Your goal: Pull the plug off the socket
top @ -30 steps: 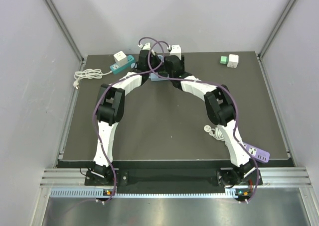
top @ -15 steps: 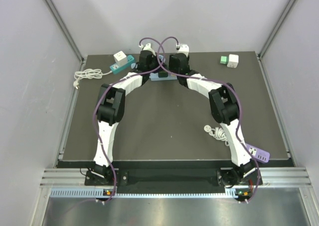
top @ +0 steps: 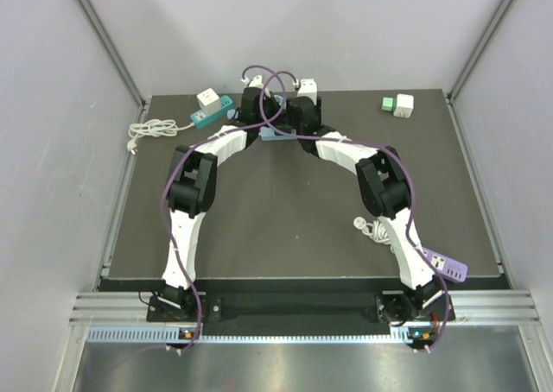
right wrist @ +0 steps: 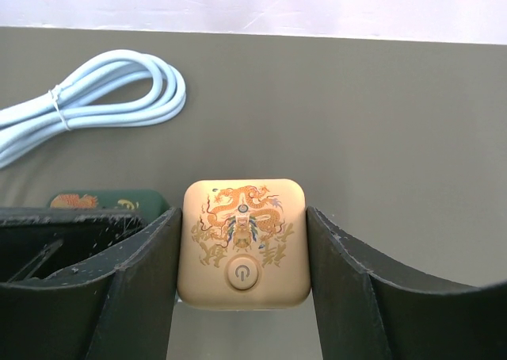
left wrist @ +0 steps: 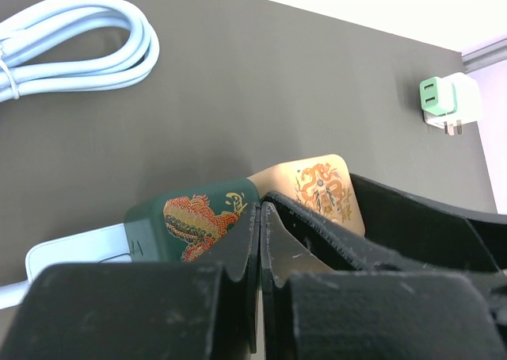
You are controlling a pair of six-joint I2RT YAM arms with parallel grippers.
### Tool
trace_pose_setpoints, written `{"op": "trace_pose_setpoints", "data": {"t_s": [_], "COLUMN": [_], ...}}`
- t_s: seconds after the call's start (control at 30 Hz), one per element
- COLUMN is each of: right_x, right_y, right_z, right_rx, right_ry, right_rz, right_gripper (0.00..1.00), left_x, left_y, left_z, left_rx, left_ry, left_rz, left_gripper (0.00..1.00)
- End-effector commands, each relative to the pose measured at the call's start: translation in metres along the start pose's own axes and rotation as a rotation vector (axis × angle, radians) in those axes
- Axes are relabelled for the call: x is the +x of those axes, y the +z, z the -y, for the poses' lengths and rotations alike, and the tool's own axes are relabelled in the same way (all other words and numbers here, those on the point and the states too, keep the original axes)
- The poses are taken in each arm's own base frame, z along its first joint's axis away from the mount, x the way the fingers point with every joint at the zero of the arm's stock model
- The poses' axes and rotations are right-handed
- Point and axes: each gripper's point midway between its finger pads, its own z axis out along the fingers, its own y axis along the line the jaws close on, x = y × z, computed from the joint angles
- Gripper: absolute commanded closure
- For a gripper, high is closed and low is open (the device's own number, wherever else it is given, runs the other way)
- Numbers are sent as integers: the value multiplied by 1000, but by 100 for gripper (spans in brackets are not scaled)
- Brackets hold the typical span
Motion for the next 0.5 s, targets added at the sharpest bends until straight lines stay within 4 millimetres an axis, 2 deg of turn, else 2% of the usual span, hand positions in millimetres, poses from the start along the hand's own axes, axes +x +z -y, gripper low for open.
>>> {"op": "trace_pose_setpoints", "data": {"t_s": [0.0,0.03,0.23,0.47], "right_x": [-78,-83,-82,-87], "right_y": [-6,-8,-5,-9], "right_z": [-2,1,18,1], "right_rx": [-71,-81,-122,-130], "right_ry": [193,218,315,251], "right_rz": [170,171,141,172], "right_gripper": [100,100,100,100], "left_x": [164,165,163,164], "left_y": [-30,-30,-29,-30], "left_z": [-111,-111,-109,-110], "left_rx": [-333,-333,-324,-328], "left_ry": [-34,-33,-29,-32], "left_rz": [-482,-484,-479,-482], "left_gripper": [100,100,100,100]}}
